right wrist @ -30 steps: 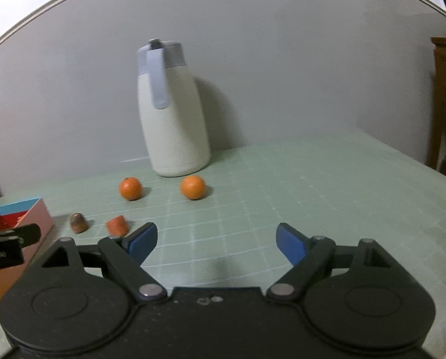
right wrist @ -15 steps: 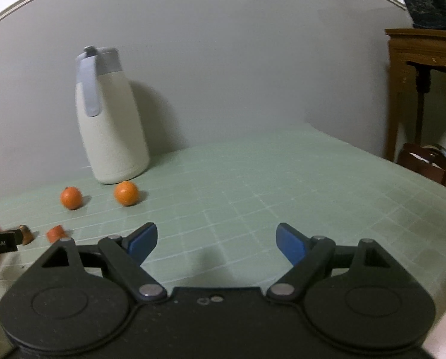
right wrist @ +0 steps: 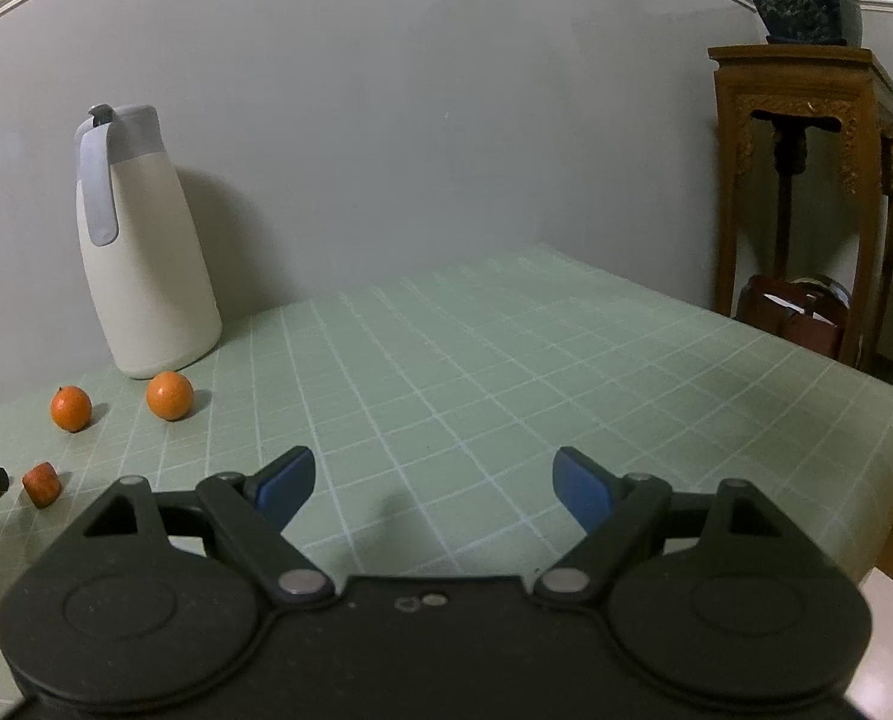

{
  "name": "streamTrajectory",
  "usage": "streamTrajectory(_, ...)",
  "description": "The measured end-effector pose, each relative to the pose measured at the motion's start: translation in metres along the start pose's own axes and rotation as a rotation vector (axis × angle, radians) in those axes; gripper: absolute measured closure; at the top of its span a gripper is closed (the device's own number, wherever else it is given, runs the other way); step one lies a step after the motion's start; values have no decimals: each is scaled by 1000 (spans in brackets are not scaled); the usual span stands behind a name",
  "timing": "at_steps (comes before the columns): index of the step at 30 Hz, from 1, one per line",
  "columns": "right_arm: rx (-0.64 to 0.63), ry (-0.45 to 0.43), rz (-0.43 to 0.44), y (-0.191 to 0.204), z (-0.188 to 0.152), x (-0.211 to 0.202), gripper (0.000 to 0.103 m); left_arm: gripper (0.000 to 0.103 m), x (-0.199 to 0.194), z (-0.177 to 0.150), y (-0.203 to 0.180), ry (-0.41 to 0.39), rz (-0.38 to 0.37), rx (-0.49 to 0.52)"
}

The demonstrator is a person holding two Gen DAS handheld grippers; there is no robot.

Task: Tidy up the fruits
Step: 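Move the left tool to the brown acorn-shaped fruit and close the left gripper, then lift the brown acorn-shaped fruit with the left gripper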

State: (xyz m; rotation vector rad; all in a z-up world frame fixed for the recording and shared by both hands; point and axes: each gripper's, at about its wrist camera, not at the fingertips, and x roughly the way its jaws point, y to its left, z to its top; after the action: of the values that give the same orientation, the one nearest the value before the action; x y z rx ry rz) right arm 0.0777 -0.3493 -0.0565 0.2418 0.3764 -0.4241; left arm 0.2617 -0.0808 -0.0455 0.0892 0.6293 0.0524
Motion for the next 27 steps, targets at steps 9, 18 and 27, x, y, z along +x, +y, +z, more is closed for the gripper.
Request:
streamTrajectory(9, -19, 14, 39, 12, 0, 3, 17, 72, 11, 0, 3, 6, -19, -14)
streamTrajectory(18, -32, 15, 44, 15, 0, 4, 17, 73, 4, -3, 4, -9, -33, -14)
streamTrajectory(27, -43, 16, 47, 20, -1, 2, 17, 73, -18, 0, 8, -46, -44, -19)
